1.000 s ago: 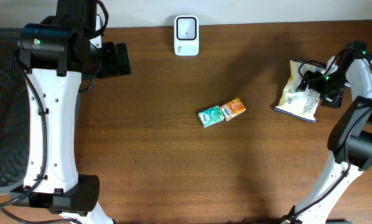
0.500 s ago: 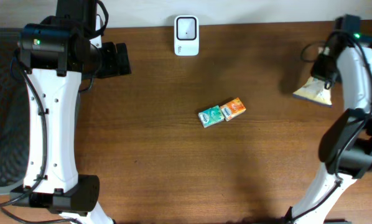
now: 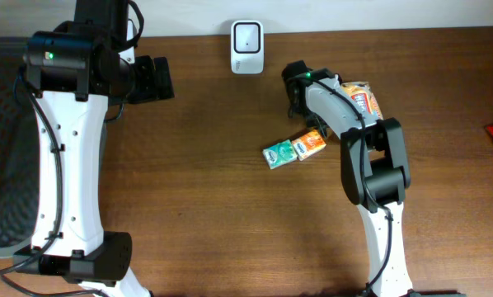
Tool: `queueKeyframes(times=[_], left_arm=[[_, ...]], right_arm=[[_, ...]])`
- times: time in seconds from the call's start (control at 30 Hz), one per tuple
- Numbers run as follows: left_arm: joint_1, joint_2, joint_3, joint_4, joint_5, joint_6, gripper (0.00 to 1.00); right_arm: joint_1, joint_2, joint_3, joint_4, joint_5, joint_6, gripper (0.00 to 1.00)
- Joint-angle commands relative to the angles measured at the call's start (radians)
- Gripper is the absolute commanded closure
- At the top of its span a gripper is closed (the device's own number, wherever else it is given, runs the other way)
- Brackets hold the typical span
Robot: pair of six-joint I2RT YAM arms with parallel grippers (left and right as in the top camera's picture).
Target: Scan the item barcode
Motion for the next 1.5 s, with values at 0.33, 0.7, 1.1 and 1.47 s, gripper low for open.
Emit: queueKeyframes(times=[0.33, 0.7, 1.1, 1.47], left_arm=[[0.002, -0.019, 0.001, 0.001, -0.011, -0.006, 0.01], [0.002, -0.018, 0.001, 0.001, -0.011, -0.006, 0.01], [0.002, -0.018, 0.001, 0.001, -0.011, -0.006, 0.01], [0.002, -0.018, 0.001, 0.001, -0.011, -0.006, 0.01]], right_arm=[[-0.342, -0.044, 0.146, -0.142, -0.663, -0.124, 0.96], [-0.329, -0.09, 0.343, -0.177, -0.668, -0.123, 0.9], [-0.353, -0.135, 0.388, -0.38, -0.647, -0.155, 0.91], [-0.353, -0.146, -0.108, -0.132, -0.641, -0.202, 0.42]])
